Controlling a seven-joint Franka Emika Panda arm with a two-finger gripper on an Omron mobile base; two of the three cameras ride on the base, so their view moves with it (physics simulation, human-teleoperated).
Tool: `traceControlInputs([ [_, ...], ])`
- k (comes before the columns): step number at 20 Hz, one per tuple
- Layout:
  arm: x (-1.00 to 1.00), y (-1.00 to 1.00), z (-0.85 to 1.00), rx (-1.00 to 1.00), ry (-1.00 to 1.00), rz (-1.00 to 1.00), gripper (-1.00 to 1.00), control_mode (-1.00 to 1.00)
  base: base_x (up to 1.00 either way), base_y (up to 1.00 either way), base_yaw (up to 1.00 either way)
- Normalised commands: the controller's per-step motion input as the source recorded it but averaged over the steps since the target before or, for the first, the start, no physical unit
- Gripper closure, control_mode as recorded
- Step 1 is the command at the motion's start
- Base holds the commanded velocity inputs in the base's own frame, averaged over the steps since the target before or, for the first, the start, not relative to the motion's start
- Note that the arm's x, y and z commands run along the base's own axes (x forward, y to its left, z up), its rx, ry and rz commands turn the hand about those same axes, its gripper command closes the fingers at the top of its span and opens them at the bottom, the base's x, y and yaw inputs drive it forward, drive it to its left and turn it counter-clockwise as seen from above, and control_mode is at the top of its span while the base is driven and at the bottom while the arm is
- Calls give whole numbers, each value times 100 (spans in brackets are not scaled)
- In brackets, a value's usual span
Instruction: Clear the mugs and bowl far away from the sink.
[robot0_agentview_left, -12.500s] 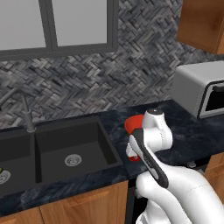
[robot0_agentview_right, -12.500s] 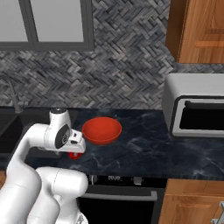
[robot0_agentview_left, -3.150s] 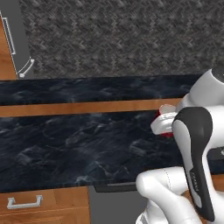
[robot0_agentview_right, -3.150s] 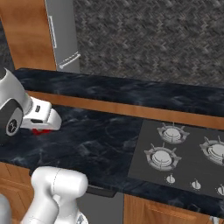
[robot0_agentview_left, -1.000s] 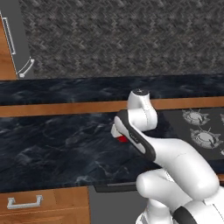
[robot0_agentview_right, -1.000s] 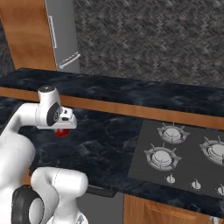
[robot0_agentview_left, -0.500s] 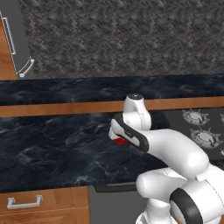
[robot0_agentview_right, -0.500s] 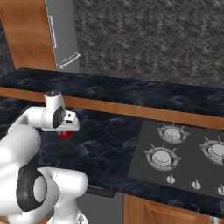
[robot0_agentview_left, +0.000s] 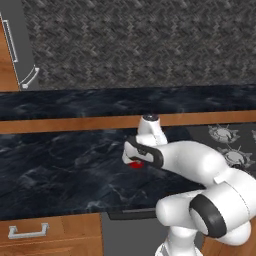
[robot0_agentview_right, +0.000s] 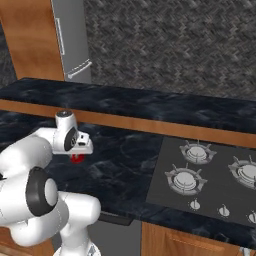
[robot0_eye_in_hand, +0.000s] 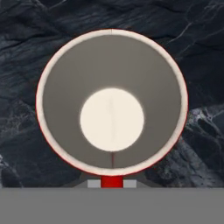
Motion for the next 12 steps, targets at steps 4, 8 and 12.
traceControlInputs([
  [4,13,5,-33,0,2,0,100,-100,0,0,0],
  [8,15,4,-34,0,2,0,100,-100,0,0,0],
  [12,10,3,-30,0,1,0,100,-100,0,0,0],
])
